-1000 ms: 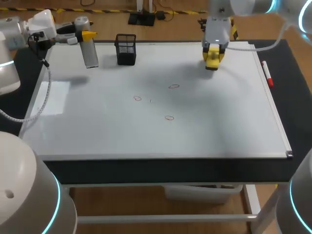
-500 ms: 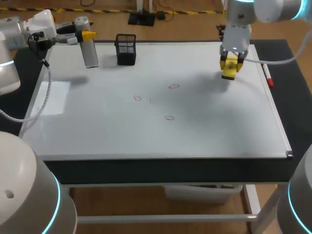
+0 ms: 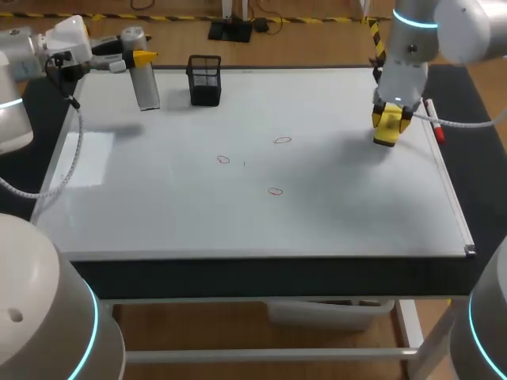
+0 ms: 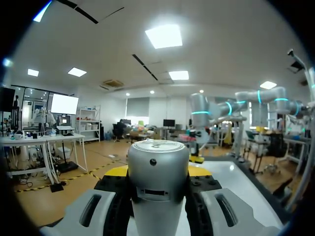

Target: Pick up the inspection probe, press it on each red-marked spot on the whiteboard one by one, put down the probe, pick up the eraser, and wipe off all the red marks.

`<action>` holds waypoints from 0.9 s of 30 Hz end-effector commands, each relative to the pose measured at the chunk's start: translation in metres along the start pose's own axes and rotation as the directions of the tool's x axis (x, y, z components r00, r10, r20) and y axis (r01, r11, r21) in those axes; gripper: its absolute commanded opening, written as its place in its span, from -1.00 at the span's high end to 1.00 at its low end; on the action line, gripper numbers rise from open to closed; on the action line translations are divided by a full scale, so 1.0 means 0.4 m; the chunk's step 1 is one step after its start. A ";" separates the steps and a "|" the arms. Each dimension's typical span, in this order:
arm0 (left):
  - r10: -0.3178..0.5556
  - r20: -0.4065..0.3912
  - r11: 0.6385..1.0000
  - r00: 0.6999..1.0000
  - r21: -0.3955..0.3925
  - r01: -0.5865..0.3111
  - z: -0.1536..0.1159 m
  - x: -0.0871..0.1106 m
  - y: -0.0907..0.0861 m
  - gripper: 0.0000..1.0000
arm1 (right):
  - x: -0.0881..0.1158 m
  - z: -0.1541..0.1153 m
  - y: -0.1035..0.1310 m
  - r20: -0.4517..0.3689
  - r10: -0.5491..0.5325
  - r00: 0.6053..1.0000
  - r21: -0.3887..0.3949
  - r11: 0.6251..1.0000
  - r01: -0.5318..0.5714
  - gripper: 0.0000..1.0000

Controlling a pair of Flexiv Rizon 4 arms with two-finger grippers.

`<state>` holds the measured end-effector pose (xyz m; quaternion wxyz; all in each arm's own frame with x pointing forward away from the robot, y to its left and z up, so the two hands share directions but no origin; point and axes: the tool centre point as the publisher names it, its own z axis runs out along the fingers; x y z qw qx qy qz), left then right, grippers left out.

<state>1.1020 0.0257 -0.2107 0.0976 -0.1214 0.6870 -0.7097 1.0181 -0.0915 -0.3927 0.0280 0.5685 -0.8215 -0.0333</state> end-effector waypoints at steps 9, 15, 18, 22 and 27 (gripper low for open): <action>0.003 0.003 1.000 1.000 0.001 -0.003 0.001 0.002 -0.002 1.00 | 0.015 0.001 0.010 0.018 0.005 1.000 0.072 0.997 -0.007 1.00; 0.003 0.003 1.000 1.000 0.001 -0.003 0.001 0.002 -0.002 1.00 | 0.015 0.001 0.010 0.018 0.005 1.000 0.072 0.997 -0.007 1.00; 0.003 0.003 1.000 1.000 0.001 -0.003 0.001 0.002 -0.002 1.00 | 0.015 0.001 0.010 0.018 0.005 1.000 0.072 0.997 -0.007 1.00; 0.004 -0.006 1.000 1.000 0.004 -0.004 0.008 0.006 -0.007 1.00 | 0.015 0.001 0.010 0.018 0.005 1.000 0.072 0.997 -0.007 1.00; -0.019 -0.063 1.000 0.998 0.002 0.019 0.051 0.033 -0.004 1.00 | 0.015 0.001 0.010 0.018 0.005 1.000 0.072 0.997 -0.007 1.00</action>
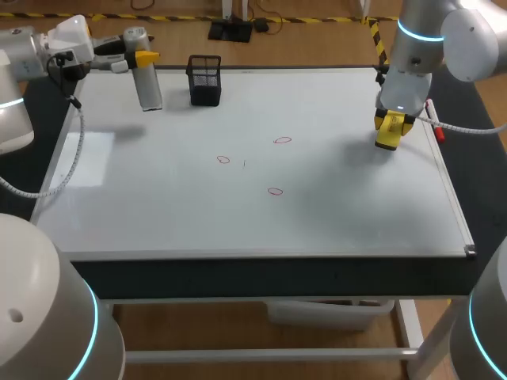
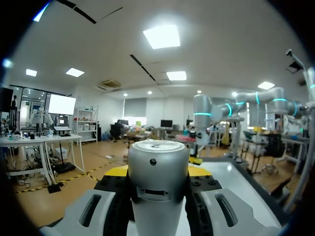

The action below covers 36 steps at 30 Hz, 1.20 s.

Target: Pick up the inspection probe, press it on each red-marked spot on the whiteboard one by one, put down the probe, pick up the eraser, and wipe off all the red marks.

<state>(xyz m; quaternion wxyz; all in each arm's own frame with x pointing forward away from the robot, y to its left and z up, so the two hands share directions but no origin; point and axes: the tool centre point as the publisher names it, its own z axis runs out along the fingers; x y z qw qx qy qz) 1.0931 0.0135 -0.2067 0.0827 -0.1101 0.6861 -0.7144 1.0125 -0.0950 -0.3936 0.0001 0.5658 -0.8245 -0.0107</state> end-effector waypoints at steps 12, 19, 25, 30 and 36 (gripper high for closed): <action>-0.067 -0.190 0.997 0.979 0.034 0.075 0.121 0.131 0.016 1.00 | 0.002 -0.002 0.000 -0.003 -0.002 1.000 0.003 1.000 0.002 1.00; -0.057 -0.293 0.996 0.954 0.042 0.072 0.171 0.225 0.025 1.00 | 0.002 -0.002 0.000 -0.003 -0.002 1.000 0.003 1.000 0.002 1.00; -0.053 -0.348 0.997 0.936 0.038 0.071 0.208 0.296 0.037 1.00 | 0.002 -0.002 0.000 -0.003 -0.002 1.000 0.003 1.000 0.002 1.00; -0.046 -0.392 0.996 0.919 0.050 0.072 0.237 0.352 0.058 1.00 | 0.002 -0.002 0.000 -0.003 -0.002 1.000 0.003 1.000 0.002 1.00; -0.032 -0.441 0.995 0.897 0.070 0.070 0.266 0.402 0.080 1.00 | 0.002 -0.002 0.000 -0.003 -0.002 1.000 0.003 1.000 0.002 1.00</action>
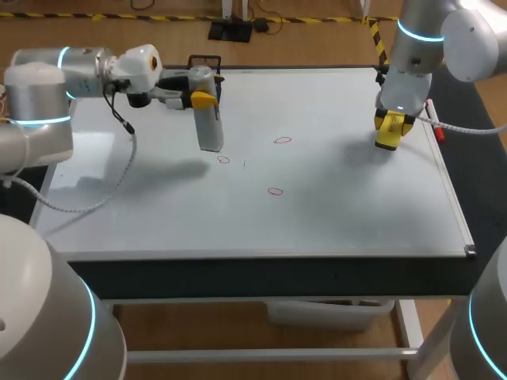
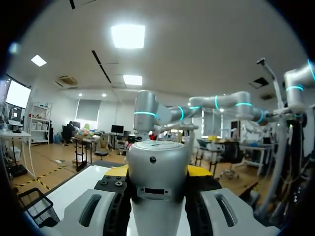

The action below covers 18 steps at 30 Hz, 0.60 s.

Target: Pick up the inspection probe, press it on each red-marked spot on the whiteboard one by one, put down the probe, pick up the eraser, and wipe off all the red marks.

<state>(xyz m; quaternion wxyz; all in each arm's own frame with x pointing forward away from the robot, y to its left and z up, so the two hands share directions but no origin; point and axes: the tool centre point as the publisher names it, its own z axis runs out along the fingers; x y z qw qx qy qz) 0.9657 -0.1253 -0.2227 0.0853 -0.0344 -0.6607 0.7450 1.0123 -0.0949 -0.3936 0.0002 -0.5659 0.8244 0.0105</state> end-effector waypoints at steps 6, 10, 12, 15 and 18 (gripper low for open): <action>0.021 -0.020 1.000 1.000 0.002 -0.021 0.029 0.002 0.030 1.00 | 0.002 -0.002 0.000 -0.003 -0.001 1.000 0.002 1.000 0.001 1.00; 0.023 -0.023 1.000 0.999 -0.008 -0.024 0.027 -0.001 0.045 1.00 | 0.002 -0.002 0.000 -0.003 -0.001 1.000 0.002 1.000 0.001 1.00; 0.024 -0.026 1.000 0.999 -0.011 -0.024 0.025 -0.003 0.052 1.00 | 0.002 -0.002 0.000 -0.003 -0.001 1.000 0.002 1.000 0.001 1.00; 0.021 -0.029 1.000 0.999 -0.008 -0.021 0.022 -0.007 0.059 1.00 | 0.002 -0.002 0.000 -0.003 -0.001 1.000 0.002 1.000 0.001 1.00; 0.019 -0.033 1.000 0.999 -0.010 -0.019 0.023 -0.010 0.067 1.00 | 0.002 -0.002 0.000 -0.003 -0.001 1.000 0.002 1.000 0.001 1.00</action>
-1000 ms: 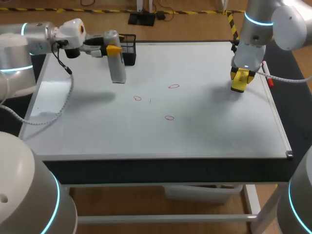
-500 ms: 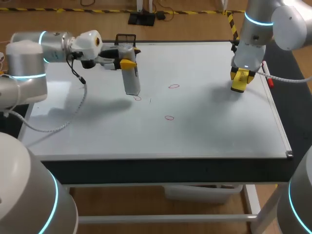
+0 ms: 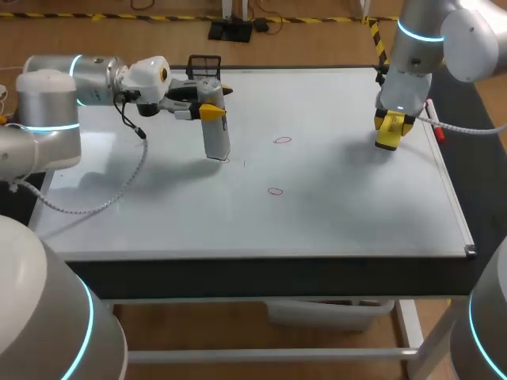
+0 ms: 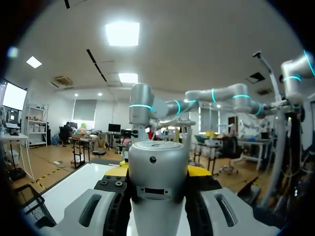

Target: Pick up the inspection probe, press it on each red-marked spot on the whiteboard one by one, put down the probe, pick up the eraser, and wipe off all the red marks.

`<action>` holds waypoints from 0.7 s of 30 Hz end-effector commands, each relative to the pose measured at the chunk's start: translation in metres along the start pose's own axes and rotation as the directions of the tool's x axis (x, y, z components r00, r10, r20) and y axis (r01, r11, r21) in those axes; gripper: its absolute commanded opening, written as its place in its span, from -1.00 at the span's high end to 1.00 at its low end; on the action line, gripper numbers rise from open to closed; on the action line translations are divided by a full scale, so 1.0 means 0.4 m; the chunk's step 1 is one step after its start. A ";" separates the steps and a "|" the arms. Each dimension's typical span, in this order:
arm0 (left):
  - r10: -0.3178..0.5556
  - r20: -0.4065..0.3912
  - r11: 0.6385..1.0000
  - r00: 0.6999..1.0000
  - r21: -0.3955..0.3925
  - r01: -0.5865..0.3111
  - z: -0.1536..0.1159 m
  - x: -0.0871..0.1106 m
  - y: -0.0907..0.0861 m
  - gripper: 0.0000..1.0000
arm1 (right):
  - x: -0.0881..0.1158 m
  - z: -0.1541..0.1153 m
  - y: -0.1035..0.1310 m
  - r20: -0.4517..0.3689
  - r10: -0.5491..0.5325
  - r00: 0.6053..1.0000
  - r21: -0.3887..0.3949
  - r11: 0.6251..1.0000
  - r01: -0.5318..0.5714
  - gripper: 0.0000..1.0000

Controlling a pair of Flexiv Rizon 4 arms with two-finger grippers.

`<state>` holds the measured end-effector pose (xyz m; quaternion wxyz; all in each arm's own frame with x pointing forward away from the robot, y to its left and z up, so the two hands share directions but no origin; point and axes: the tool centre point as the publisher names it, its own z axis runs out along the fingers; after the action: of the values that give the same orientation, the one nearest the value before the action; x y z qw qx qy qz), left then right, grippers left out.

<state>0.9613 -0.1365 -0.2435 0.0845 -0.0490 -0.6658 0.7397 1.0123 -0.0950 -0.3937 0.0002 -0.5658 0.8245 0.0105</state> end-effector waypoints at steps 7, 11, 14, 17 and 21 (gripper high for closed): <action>0.002 -0.016 1.000 1.000 0.013 -0.001 -0.001 -0.020 0.021 1.00 | 0.002 -0.002 0.000 -0.003 -0.002 1.000 0.002 1.000 0.002 1.00; -0.002 -0.016 1.000 1.000 0.009 0.002 0.000 -0.027 0.031 1.00 | 0.002 -0.002 0.000 -0.003 -0.002 1.000 0.002 1.000 0.002 1.00; -0.006 -0.014 1.000 1.000 0.007 0.007 0.000 -0.029 0.038 1.00 | 0.002 -0.002 0.000 -0.003 -0.002 1.000 0.002 1.000 0.002 1.00; -0.006 -0.023 1.000 1.000 0.007 0.006 0.000 -0.026 0.045 1.00 | 0.002 -0.002 0.000 -0.003 -0.002 1.000 0.002 1.000 0.002 1.00; -0.010 -0.027 1.000 1.000 0.009 0.010 -0.001 -0.026 0.051 1.00 | 0.002 -0.002 0.000 -0.003 -0.002 1.000 0.002 1.000 0.002 1.00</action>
<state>0.9666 -0.1401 -0.2611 0.0938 -0.0522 -0.6651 0.7390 1.0123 -0.0950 -0.3937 0.0002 -0.5658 0.8245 0.0105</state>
